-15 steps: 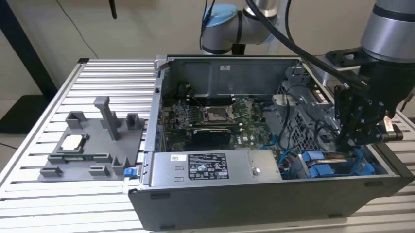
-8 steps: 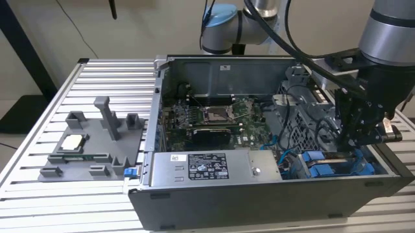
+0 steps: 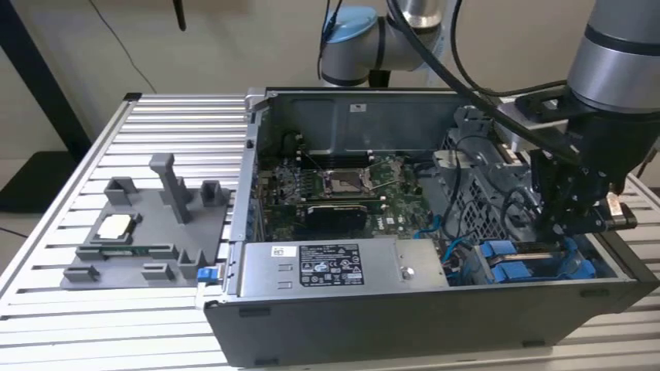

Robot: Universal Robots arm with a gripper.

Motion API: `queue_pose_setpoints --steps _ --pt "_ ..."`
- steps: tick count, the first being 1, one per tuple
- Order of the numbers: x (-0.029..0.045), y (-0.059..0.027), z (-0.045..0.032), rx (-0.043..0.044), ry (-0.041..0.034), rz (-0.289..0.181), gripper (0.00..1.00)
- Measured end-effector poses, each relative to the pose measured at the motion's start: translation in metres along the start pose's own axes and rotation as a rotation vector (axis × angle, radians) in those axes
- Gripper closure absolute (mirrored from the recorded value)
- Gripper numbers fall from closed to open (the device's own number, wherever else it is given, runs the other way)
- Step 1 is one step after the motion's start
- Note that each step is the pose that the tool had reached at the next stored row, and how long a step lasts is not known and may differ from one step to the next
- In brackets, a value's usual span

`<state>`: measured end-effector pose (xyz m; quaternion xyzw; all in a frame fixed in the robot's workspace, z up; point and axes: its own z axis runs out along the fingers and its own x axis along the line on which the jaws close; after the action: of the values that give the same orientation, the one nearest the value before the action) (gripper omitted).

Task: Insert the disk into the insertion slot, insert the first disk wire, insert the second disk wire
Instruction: 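Insert the first disk wire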

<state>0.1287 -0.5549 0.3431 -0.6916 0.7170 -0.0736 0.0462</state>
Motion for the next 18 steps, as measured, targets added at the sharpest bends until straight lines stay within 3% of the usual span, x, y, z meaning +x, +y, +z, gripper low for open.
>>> queue_pose_setpoints --steps 8,18 --pt "-0.0005 0.0007 0.006 0.0144 -0.0168 -0.031 0.81" --pt "0.0003 0.0003 0.004 0.0165 -0.0183 -0.033 0.81"
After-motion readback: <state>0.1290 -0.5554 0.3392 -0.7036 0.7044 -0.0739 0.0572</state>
